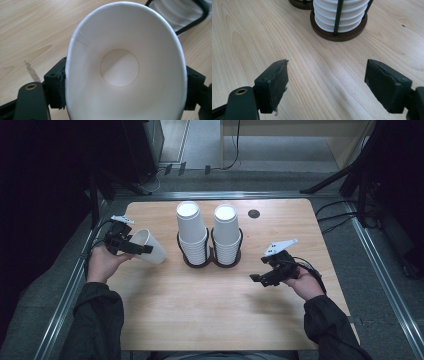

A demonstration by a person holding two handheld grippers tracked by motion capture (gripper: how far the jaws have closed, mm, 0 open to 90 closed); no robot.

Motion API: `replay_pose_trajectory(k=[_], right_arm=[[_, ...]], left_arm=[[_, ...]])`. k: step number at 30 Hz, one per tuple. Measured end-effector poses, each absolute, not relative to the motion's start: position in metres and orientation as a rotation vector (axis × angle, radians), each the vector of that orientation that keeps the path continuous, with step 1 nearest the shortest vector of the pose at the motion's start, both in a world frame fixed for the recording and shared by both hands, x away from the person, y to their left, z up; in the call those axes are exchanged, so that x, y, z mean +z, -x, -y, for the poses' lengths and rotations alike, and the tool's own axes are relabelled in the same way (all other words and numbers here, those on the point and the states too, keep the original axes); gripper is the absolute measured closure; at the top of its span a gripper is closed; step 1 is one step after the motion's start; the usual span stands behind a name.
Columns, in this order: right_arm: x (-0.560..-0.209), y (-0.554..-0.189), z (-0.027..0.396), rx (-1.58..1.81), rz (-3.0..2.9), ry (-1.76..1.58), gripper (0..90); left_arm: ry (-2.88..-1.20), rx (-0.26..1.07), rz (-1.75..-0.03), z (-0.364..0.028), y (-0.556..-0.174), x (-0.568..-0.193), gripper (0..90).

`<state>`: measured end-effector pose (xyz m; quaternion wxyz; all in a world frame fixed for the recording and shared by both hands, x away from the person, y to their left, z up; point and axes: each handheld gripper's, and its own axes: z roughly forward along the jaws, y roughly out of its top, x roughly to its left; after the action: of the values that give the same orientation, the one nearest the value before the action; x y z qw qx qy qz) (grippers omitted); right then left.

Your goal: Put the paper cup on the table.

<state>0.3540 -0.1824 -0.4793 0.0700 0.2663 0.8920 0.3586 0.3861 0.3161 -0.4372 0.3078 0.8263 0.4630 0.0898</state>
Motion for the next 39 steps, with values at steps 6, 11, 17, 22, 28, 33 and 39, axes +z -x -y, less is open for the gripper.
replay_pose_trajectory(k=[6,11,17,22,28,33,39], right_arm=[[-0.480,-0.350,0.186,1.072,-2.681,-0.818,19.4],[-0.482,-0.347,0.189,1.060,-2.681,-0.828,19.4],[-0.482,-0.343,0.194,1.050,-2.674,-0.849,19.4],[-0.482,-0.343,0.196,1.050,-2.670,-0.850,19.4],[-0.482,-0.342,0.197,1.055,-2.667,-0.854,19.4],[-0.482,-0.342,0.196,1.053,-2.672,-0.849,19.4],[-0.481,-0.342,0.196,1.057,-2.673,-0.845,19.4]], left_arm=[[-2.215,0.249,-1.237,-0.316,-0.395,-0.439,17.9],[-2.306,0.339,-1.293,-0.312,-0.406,-0.444,17.3],[-2.381,0.354,-1.310,-0.304,-0.415,-0.452,15.7],[-2.386,0.345,-1.312,-0.299,-0.417,-0.452,13.5],[-2.402,0.360,-1.321,-0.294,-0.419,-0.454,11.2],[-2.420,0.394,-1.309,-0.291,-0.419,-0.455,8.6],[-2.403,0.369,-1.306,-0.292,-0.419,-0.455,7.2]])
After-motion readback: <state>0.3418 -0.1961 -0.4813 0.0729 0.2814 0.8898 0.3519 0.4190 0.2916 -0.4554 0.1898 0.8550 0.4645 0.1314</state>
